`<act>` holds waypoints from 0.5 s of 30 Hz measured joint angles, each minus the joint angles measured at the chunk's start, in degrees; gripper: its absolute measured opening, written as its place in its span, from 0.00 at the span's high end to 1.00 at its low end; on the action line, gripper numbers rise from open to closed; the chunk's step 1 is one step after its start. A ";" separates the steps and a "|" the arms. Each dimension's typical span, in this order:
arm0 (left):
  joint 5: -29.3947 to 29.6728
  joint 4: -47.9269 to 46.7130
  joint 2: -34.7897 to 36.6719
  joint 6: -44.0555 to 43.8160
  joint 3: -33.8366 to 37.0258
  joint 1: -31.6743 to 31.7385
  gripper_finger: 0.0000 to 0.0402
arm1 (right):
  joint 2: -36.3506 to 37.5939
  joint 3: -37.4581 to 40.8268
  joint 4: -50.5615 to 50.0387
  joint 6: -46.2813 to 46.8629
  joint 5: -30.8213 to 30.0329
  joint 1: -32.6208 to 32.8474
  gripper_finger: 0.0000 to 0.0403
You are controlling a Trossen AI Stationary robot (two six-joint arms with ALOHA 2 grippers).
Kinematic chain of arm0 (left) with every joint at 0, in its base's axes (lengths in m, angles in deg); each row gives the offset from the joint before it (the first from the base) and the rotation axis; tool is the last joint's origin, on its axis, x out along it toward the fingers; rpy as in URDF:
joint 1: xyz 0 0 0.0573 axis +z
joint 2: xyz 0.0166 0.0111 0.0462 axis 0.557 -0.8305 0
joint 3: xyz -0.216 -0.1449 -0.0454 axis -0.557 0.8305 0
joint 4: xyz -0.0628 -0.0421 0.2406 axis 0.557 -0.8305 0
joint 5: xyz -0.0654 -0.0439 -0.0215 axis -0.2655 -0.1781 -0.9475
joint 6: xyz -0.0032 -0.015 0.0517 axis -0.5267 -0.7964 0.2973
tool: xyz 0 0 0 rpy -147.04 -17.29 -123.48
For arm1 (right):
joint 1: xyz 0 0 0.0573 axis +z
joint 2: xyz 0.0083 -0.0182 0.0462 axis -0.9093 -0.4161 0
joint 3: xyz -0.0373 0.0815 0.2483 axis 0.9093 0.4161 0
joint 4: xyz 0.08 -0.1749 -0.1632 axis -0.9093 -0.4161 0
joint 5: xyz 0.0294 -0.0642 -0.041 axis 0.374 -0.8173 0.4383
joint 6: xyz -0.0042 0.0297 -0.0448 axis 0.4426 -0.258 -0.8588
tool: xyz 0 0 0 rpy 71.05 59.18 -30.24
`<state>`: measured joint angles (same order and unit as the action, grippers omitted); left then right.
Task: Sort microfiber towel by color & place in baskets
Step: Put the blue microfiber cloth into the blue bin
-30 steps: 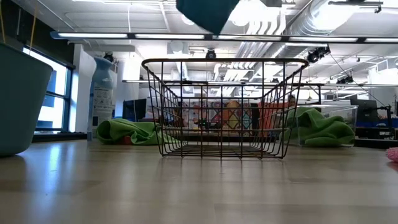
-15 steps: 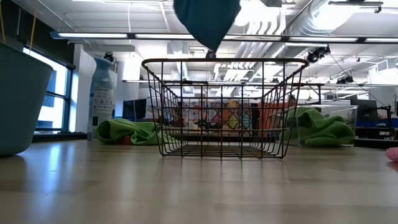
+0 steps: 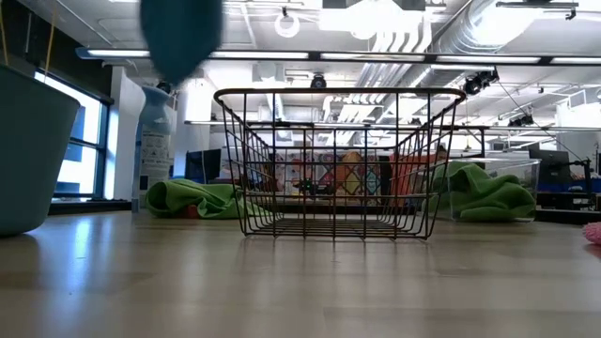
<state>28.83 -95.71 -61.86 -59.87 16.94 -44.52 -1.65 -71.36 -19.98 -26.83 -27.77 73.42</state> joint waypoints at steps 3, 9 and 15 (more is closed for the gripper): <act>2.52 -6.03 2.07 -7.51 0.00 -6.84 1.00 | -0.15 0.17 -2.35 0.02 -1.23 0.00 0.34; 12.12 -10.36 2.32 -26.49 3.09 -25.12 1.00 | -0.83 0.26 -6.51 1.58 -4.09 0.00 0.34; 26.48 -11.45 1.49 -42.61 10.91 -41.81 1.00 | -0.94 0.25 -8.08 2.57 -5.53 -0.02 0.34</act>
<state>55.31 -107.16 -60.37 -102.48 27.84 -86.33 -2.59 -71.11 -28.06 -24.26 -33.31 73.41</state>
